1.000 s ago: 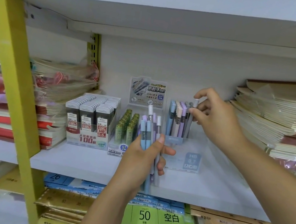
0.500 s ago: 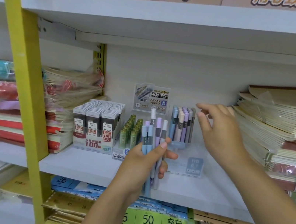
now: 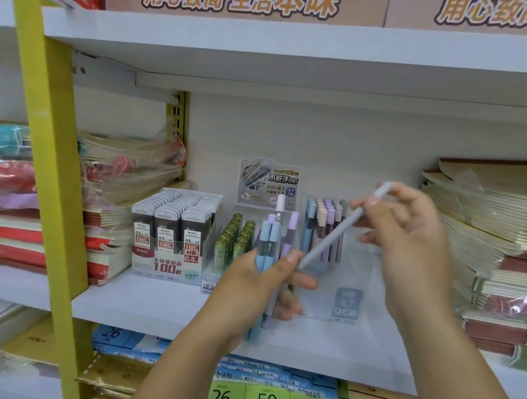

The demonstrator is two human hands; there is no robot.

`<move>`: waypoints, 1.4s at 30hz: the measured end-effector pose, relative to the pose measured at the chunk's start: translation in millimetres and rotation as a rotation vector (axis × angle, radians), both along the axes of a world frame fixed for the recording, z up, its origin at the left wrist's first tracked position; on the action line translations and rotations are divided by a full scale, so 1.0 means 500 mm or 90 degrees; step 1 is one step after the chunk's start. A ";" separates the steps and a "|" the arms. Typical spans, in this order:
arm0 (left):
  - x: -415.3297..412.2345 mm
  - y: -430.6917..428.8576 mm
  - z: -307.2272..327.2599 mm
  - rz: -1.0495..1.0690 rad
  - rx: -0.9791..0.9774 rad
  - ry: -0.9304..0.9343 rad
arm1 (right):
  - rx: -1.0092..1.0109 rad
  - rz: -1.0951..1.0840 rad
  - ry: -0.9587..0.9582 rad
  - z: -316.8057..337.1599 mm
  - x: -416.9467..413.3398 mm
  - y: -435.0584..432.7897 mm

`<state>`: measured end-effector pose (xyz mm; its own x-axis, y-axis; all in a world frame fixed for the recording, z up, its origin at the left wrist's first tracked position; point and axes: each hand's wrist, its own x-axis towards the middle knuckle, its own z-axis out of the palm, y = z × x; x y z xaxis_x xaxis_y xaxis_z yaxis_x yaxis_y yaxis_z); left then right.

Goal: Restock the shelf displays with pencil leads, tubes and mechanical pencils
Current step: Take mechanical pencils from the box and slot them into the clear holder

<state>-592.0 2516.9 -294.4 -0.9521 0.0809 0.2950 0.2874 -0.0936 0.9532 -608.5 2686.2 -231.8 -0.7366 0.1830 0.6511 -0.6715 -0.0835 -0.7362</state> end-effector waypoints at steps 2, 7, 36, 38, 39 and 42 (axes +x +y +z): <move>-0.008 -0.013 -0.005 0.033 -0.006 -0.004 | -0.012 -0.045 0.085 0.016 -0.003 0.016; -0.019 -0.019 -0.018 0.038 0.004 -0.001 | 0.200 -0.175 0.127 0.013 -0.031 0.034; -0.015 -0.011 -0.019 -0.011 0.017 -0.022 | 0.544 -0.317 0.064 -0.047 -0.106 0.039; -0.011 -0.010 -0.015 -0.015 -0.001 -0.018 | 0.563 -0.321 0.042 -0.049 -0.107 0.039; -0.009 -0.009 -0.014 -0.020 -0.011 -0.014 | 0.562 -0.327 0.044 -0.048 -0.104 0.038; 0.002 -0.008 -0.008 -0.039 -0.028 -0.008 | 0.530 -0.356 0.092 -0.039 -0.082 0.034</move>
